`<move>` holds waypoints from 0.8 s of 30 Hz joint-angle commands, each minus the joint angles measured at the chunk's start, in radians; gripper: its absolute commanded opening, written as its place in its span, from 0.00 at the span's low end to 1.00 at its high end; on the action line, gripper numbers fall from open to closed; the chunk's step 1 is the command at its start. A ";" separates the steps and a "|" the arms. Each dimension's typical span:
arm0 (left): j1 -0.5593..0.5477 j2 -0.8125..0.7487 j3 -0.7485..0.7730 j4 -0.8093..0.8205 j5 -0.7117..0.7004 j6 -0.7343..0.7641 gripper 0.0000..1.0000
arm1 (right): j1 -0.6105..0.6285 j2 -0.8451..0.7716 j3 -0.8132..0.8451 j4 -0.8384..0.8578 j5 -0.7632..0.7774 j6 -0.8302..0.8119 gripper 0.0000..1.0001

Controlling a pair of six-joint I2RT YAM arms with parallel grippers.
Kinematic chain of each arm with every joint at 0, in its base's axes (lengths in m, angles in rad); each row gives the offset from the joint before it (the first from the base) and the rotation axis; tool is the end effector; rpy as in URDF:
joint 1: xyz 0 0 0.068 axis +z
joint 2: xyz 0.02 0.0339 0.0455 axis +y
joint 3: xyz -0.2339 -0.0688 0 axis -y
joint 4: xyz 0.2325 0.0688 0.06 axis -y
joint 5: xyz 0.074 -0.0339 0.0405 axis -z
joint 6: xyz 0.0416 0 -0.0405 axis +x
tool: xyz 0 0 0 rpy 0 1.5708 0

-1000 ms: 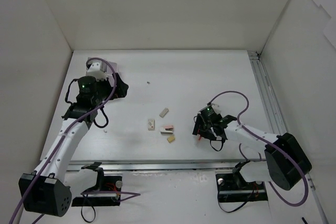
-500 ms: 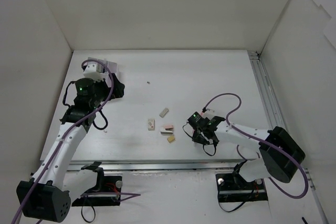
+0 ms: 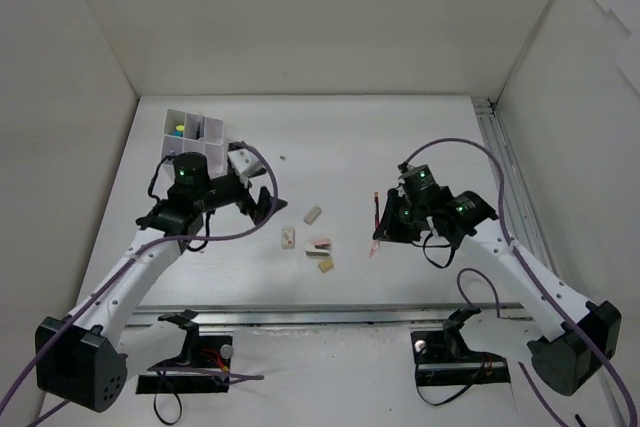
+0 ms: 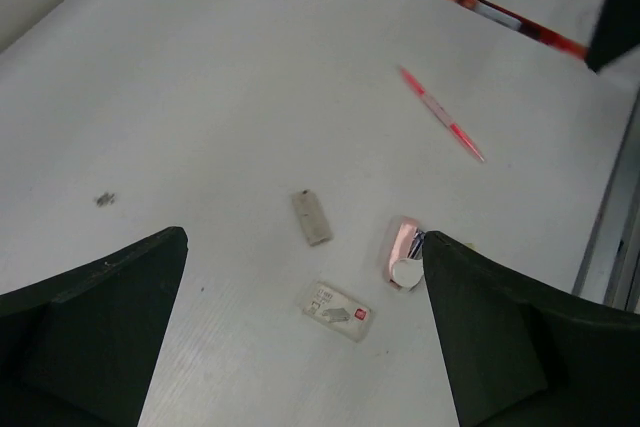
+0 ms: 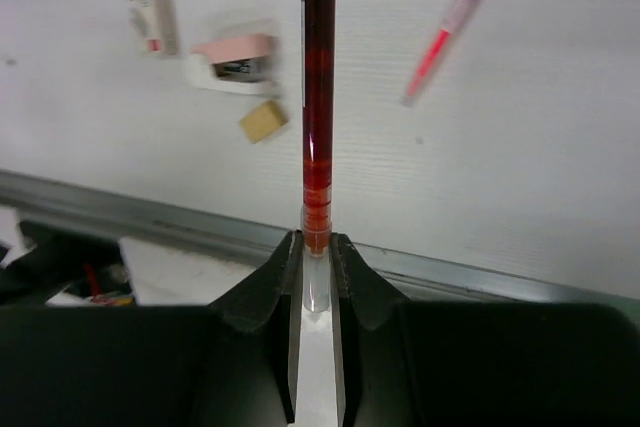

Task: Sort the stationery into containers
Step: Pick up the pen from the center of the board.

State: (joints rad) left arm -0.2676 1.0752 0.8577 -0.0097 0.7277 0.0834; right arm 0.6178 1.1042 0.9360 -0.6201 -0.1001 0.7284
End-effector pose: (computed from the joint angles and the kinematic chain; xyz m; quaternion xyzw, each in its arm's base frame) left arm 0.2348 -0.0931 0.3040 0.3458 0.6816 -0.3309 0.5536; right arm 0.1895 0.1397 0.2608 0.0320 0.9229 0.2736 0.2690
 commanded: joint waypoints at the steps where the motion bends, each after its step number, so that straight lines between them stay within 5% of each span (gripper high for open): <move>1: -0.112 -0.001 0.024 0.062 0.227 0.295 0.99 | -0.102 0.034 0.122 -0.041 -0.338 -0.171 0.00; 6: -0.290 0.022 0.063 -0.039 0.115 0.519 0.99 | -0.185 0.179 0.233 -0.003 -0.784 -0.127 0.00; 9: -0.387 0.057 0.084 -0.007 0.015 0.565 0.99 | -0.187 0.241 0.259 0.060 -0.898 -0.066 0.00; 18: -0.516 0.256 0.259 -0.041 -0.201 0.653 0.98 | -0.188 0.315 0.316 0.074 -0.932 -0.021 0.00; 22: -0.541 0.331 0.311 -0.079 -0.238 0.668 0.89 | -0.190 0.352 0.349 0.080 -0.934 -0.017 0.00; 24: -0.550 0.341 0.328 -0.087 -0.247 0.664 0.76 | -0.191 0.367 0.363 0.079 -0.922 -0.011 0.00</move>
State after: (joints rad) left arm -0.7963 1.4200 1.1175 -0.1081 0.5091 0.7086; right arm 0.4259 1.4498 1.2415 -0.5774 -0.9665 0.6960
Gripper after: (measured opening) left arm 0.799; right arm 0.102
